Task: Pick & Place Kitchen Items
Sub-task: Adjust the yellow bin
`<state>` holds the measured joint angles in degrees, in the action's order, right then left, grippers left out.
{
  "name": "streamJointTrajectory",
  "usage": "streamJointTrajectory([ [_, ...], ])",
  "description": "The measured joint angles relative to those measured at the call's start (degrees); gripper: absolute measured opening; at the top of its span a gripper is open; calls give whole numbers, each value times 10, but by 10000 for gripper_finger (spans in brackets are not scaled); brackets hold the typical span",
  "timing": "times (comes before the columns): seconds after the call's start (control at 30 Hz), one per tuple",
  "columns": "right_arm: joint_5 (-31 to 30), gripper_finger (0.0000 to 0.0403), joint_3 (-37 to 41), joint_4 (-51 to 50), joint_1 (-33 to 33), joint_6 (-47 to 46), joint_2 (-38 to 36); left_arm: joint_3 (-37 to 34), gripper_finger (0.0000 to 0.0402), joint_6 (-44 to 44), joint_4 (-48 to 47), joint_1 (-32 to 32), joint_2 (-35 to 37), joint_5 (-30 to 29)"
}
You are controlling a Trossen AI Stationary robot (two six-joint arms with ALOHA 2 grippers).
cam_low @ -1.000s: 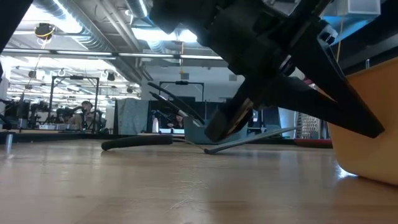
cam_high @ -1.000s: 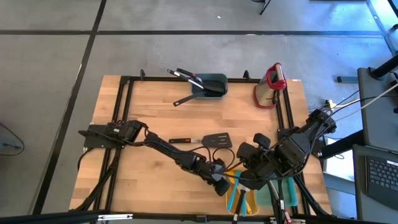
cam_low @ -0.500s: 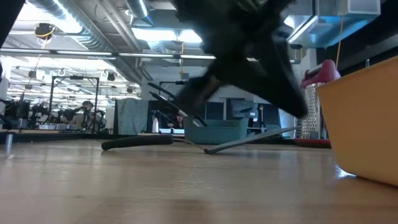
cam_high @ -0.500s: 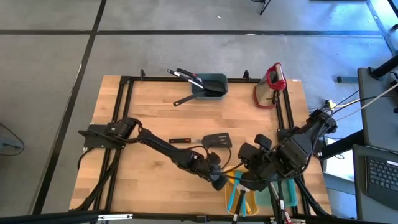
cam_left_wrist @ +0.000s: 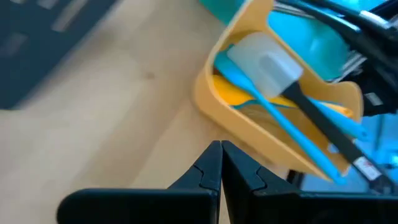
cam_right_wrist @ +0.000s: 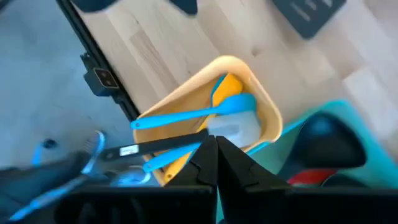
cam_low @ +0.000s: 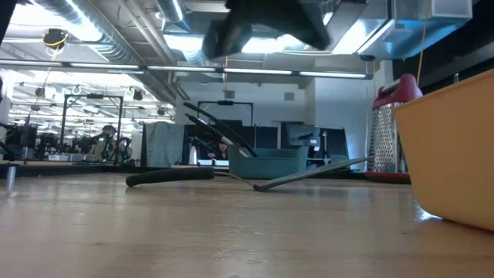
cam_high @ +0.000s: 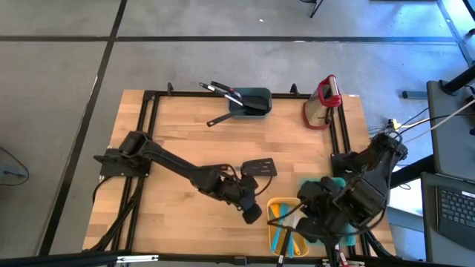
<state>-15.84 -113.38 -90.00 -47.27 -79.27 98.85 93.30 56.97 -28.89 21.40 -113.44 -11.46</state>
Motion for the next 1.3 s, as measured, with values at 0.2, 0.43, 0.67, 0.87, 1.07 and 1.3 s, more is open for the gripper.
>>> streamJointTrajectory([
  [0.2,64,0,0,5,-17,-125,10,0,1,-31,-32,-21,26,-4],
  [0.43,201,0,0,107,-36,-205,102,0,1,13,-108,-33,77,-103],
  [0.67,231,0,0,225,-46,-269,182,0,1,14,-206,-22,149,-176],
  [0.87,256,0,0,242,-59,-315,213,0,1,17,-267,-3,211,-240],
  [1.07,255,0,0,241,-67,-338,234,0,1,17,-288,9,241,-274],
  [1.3,247,0,0,204,-68,-348,262,0,1,17,-290,19,244,-282],
])
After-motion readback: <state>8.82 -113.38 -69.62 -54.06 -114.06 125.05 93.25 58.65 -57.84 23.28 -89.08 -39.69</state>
